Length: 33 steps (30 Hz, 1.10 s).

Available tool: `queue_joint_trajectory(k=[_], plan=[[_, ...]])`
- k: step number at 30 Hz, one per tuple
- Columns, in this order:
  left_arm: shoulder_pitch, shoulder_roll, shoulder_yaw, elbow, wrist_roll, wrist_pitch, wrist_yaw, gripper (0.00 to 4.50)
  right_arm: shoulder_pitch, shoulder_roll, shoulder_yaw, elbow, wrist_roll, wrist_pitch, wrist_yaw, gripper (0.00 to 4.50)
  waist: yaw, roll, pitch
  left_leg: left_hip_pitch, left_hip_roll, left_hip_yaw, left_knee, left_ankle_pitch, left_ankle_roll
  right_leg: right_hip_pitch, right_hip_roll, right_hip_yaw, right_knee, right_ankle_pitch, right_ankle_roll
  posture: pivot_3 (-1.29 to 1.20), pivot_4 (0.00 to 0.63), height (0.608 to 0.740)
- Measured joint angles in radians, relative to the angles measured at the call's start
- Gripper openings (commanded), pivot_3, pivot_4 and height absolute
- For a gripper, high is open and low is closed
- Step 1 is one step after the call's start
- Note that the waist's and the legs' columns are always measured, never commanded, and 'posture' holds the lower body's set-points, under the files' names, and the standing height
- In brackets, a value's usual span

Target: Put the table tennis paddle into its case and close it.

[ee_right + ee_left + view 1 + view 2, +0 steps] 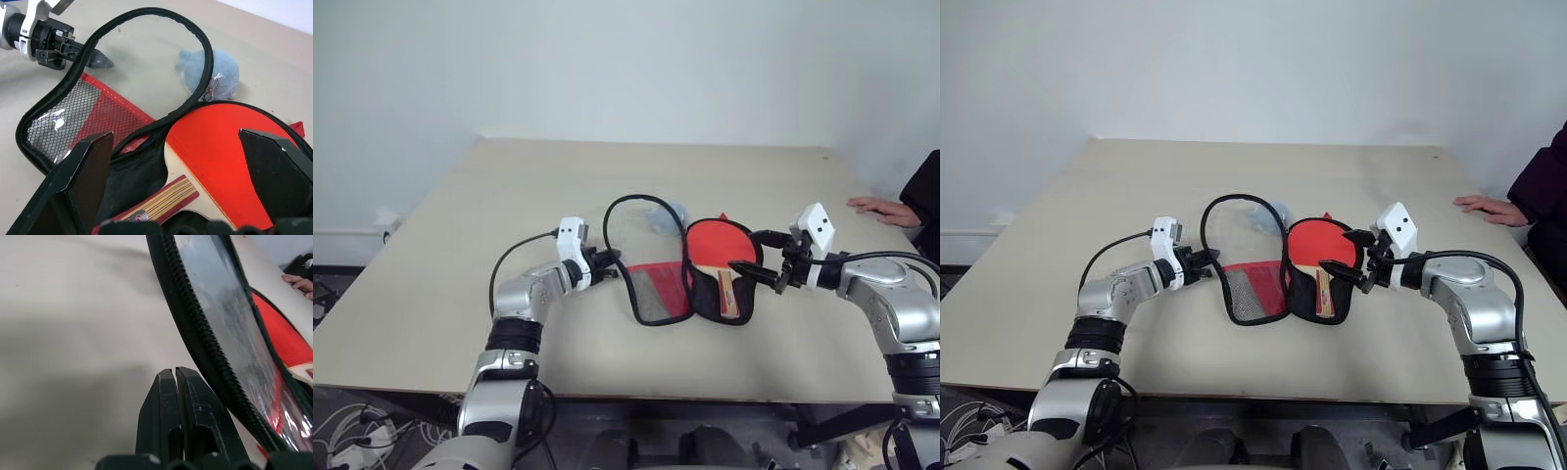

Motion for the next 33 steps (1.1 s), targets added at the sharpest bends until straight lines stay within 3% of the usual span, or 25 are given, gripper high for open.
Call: queue_joint_trajectory(k=[10,24,33], plan=[[0.006,-0.075,-0.044,-0.104,-0.032,0.086,-0.063,0.01,-0.007,-0.01,-0.009,0.003,0.012,0.005,0.003,4.42,0.001,0.0,0.0,-0.002,-0.001,0.0,0.002,0.0,0.0,0.0,0.0,0.0,0.0,0.001,0.001,0.0,0.0,0.729],[0.003,-0.233,-0.085,-0.157,-0.065,0.16,-0.055,0.01,0.099,-0.206,-0.079,0.054,0.008,-0.1,0.173,4.42,0.01,0.0,0.0,-0.009,-0.004,0.0,0.007,0.004,0.008,-0.005,-0.001,0.001,0.0,0.005,0.005,0.0,0.0,0.729],[-0.055,-0.332,-0.114,-0.128,-0.064,0.157,-0.049,0.01,0.109,-0.223,-0.096,0.077,0.009,-0.128,0.19,4.42,0.015,-0.001,0.0,-0.008,-0.007,0.001,0.009,0.008,0.014,-0.001,-0.001,0.003,-0.001,0.006,0.013,0.0,0.0,0.729]])
